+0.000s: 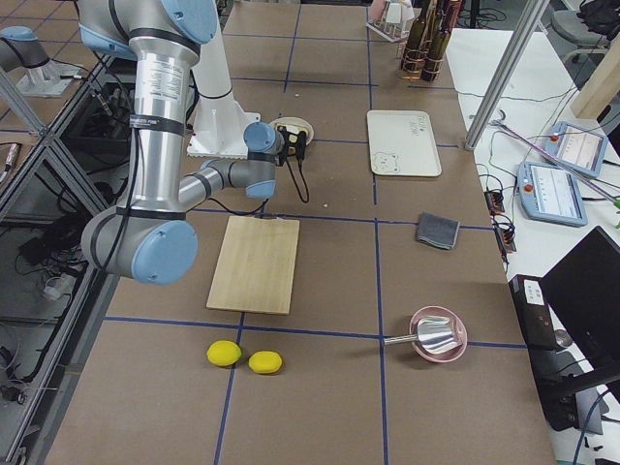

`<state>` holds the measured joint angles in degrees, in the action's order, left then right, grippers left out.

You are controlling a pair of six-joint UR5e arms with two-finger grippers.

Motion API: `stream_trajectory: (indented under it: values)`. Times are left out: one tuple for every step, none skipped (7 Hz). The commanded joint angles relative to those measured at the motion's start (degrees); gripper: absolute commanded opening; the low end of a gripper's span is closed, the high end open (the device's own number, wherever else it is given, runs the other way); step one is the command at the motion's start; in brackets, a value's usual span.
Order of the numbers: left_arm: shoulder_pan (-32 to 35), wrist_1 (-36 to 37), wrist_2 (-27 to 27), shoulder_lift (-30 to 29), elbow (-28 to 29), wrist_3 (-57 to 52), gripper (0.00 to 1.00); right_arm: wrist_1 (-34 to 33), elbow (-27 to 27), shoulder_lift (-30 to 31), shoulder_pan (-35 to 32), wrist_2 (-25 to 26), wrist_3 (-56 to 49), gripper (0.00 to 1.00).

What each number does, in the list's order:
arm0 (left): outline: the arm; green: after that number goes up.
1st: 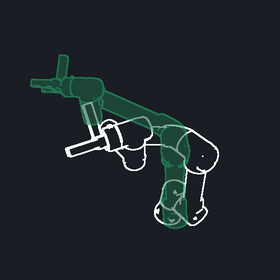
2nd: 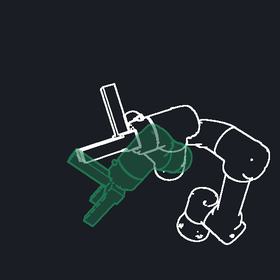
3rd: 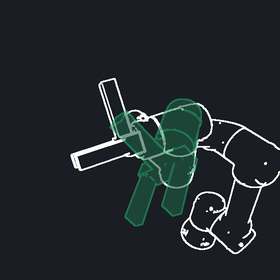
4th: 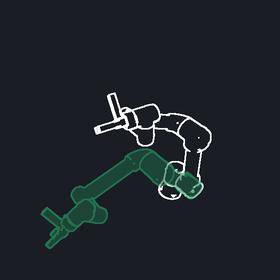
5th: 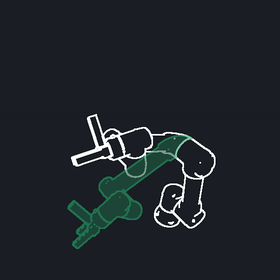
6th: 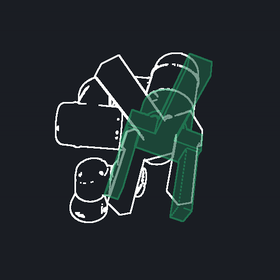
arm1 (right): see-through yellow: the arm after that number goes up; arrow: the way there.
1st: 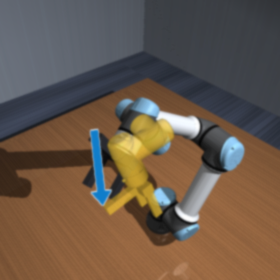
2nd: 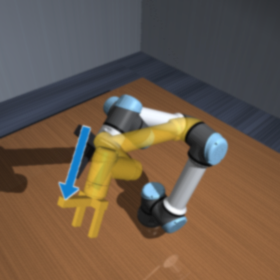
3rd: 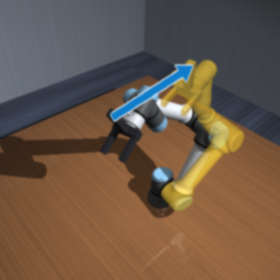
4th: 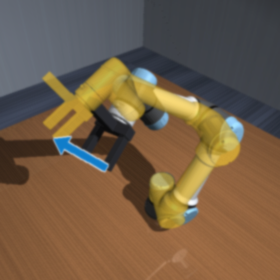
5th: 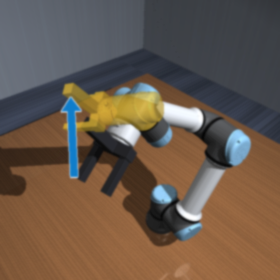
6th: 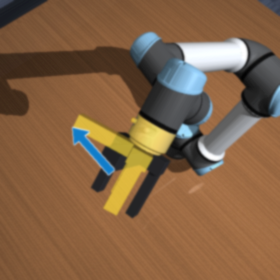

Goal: Make sandwich and place on tray
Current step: 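Carry the bread slice with the right gripper onto the egg on the plate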

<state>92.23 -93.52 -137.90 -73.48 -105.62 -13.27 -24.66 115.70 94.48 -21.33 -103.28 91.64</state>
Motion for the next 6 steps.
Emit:
stream_trajectory:
  values:
    - [-0.03,0.00,0.00,0.00,0.06,0.00,1.00,-8.89,-1.70,-10.08,7.59,11.38,0.03,0.00]
    - [0.06,0.00,0.00,0.09,0.15,0.00,1.00,-9.00,-3.71,-12.72,10.14,14.13,0.03,0.00]
    - [0.06,0.09,0.00,0.18,0.15,0.00,1.00,-9.70,-7.04,-16.66,10.17,14.33,0.03,0.00]
    - [0.06,0.09,0.00,0.35,0.06,0.00,1.00,-12.84,-9.07,-19.83,10.34,15.29,-0.06,0.00]
    - [0.06,0.09,0.00,0.35,0.15,0.00,1.00,-13.22,-9.09,-19.77,10.43,15.30,-0.06,0.00]
    - [0.06,0.00,0.00,0.35,0.23,0.00,1.00,-13.31,-9.53,-19.69,10.43,15.30,-0.15,0.00]
